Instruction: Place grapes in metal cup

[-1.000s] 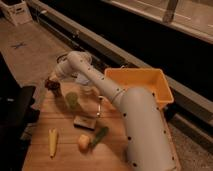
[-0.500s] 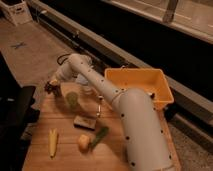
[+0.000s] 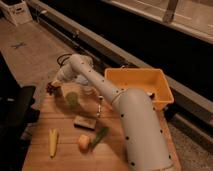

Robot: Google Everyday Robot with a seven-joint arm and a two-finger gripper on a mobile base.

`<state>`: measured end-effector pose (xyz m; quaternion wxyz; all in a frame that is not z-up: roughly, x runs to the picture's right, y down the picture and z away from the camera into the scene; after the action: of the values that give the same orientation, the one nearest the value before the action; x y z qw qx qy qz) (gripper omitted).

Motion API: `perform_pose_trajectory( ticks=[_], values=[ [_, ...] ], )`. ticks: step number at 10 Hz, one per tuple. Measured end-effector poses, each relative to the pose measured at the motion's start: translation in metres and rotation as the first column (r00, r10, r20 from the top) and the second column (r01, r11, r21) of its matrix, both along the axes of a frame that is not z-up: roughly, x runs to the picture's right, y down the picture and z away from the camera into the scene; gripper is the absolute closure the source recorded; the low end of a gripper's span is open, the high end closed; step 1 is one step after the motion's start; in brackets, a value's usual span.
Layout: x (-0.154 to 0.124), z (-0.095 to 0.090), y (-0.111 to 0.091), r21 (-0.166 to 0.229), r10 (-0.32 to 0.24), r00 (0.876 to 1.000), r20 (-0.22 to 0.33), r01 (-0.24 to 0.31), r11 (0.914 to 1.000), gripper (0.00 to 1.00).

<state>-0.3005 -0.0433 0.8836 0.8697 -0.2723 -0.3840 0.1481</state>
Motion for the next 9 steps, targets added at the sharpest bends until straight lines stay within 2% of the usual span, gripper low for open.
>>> perform_pose_trajectory(
  ticks=[1, 2, 6, 9],
  values=[
    [0.001, 0.000, -0.001, 0.003, -0.005, 1.000, -0.007, 0.005, 1.0000, 0.22],
    [0.002, -0.001, -0.004, 0.011, -0.011, 1.000, -0.014, 0.011, 0.9999, 0.20],
    [0.006, -0.009, -0.021, 0.057, -0.043, 0.998, -0.039, 0.045, 0.9973, 0.20],
    [0.015, -0.034, -0.053, 0.138, -0.054, 0.995, -0.079, 0.065, 0.9883, 0.20]
  ],
)
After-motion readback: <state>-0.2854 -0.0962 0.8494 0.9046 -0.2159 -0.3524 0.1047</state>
